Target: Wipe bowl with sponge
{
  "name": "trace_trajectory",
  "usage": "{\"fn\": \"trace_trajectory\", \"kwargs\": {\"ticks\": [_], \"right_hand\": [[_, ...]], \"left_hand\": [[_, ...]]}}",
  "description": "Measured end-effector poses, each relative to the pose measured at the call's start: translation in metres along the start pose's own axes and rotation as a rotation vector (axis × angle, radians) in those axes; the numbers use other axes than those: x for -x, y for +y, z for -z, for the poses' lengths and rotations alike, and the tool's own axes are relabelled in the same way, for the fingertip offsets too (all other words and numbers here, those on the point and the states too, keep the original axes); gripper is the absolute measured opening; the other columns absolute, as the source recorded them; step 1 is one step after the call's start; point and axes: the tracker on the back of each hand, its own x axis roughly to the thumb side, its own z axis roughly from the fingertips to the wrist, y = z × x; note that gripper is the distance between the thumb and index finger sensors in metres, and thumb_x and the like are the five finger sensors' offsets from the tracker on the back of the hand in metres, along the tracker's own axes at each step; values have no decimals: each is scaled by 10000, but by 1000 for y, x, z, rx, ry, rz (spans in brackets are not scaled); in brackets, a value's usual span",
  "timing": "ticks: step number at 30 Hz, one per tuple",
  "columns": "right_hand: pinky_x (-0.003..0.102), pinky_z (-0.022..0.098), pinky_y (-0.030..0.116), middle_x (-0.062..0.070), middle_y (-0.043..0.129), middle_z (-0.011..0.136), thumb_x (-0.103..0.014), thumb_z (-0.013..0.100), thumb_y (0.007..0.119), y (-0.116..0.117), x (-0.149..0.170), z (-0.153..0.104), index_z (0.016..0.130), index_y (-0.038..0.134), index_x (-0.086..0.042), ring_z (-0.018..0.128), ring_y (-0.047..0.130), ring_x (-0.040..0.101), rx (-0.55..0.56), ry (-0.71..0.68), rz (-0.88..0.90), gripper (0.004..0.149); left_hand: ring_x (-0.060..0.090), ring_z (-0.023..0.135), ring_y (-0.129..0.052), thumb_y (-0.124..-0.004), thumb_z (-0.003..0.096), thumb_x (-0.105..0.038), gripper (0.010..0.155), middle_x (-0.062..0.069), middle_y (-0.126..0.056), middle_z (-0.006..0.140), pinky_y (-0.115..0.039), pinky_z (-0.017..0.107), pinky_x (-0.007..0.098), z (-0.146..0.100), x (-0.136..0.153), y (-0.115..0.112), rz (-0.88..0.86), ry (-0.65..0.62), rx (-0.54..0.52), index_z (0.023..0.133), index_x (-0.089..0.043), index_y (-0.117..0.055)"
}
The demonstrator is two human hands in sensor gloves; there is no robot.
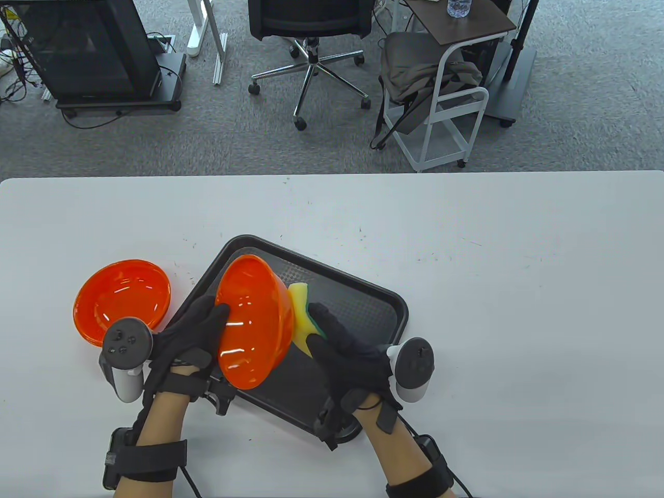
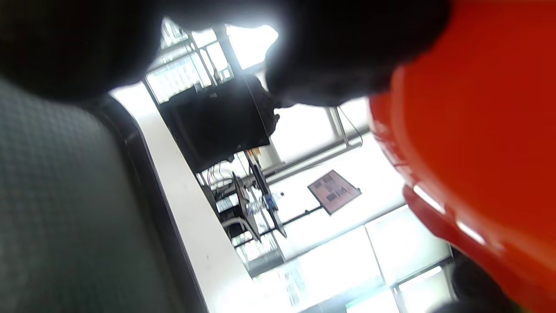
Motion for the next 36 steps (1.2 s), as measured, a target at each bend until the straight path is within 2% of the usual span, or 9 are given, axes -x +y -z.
{"fn": "trace_trajectory", "kwargs": {"ticks": [3, 6, 14, 19, 22, 27, 30, 36], "right_hand": [[679, 591, 626, 243, 691, 1024, -325, 617, 700, 1, 2, 0, 1031, 493, -117, 824, 812, 438, -2, 8, 3, 507], [677, 589, 631, 245, 703, 1017, -318, 614, 705, 0, 0, 0, 1028, 501, -113, 818, 823, 433, 2, 1, -11, 504], [674, 583, 643, 253, 737, 991, -307, 604, 717, 9, 1, 2, 1013, 537, -95, 800, 847, 422, -95, 16, -112, 495], [676, 582, 644, 253, 755, 979, -306, 600, 722, 16, 3, 3, 1009, 549, -91, 790, 857, 419, -204, 41, -89, 493], [675, 583, 645, 253, 760, 977, -308, 598, 726, 17, 4, 4, 1007, 556, -93, 790, 859, 417, -228, 42, -62, 492], [676, 587, 642, 240, 763, 983, -315, 599, 730, 14, 2, 4, 1009, 560, -107, 797, 855, 414, -196, 16, 3, 490], [672, 588, 643, 232, 761, 988, -320, 600, 729, 10, 1, 4, 1012, 556, -116, 799, 856, 410, -136, -12, 27, 491], [670, 586, 644, 229, 753, 994, -318, 606, 722, 5, 4, 1, 1017, 547, -119, 800, 854, 412, -53, -2, 20, 490]], "left_hand": [[82, -24, -905, -764, 522, -509, 535, -41, -993, 293, -917, 150, 358, 0, -6, -16, 4, -34, 47, 875, -108, -796], [80, -28, -903, -759, 523, -506, 535, -47, -990, 292, -917, 146, 356, -2, -10, -22, -43, -47, 32, 868, -99, -787], [76, -30, -900, -756, 526, -508, 525, -58, -985, 287, -918, 144, 353, -5, -13, -15, -84, -78, -49, 861, -104, -786], [78, -28, -900, -763, 525, -506, 522, -61, -984, 286, -917, 148, 355, -6, -10, 0, -105, -36, -119, 865, -110, -786], [80, -25, -901, -766, 525, -507, 522, -58, -986, 288, -917, 152, 356, -6, -6, 9, -74, -9, -127, 868, -114, -790], [81, -24, -901, -769, 525, -505, 525, -54, -987, 289, -916, 154, 358, -5, -3, 10, -90, 17, -103, 871, -110, -790], [81, -26, -901, -771, 525, -503, 524, -53, -988, 287, -916, 152, 357, -4, -1, 8, -88, 24, -87, 869, -109, -792], [78, -29, -902, -773, 526, -498, 524, -55, -988, 285, -918, 149, 354, -2, -4, -6, -110, 9, 1, 864, -98, -791]]}}
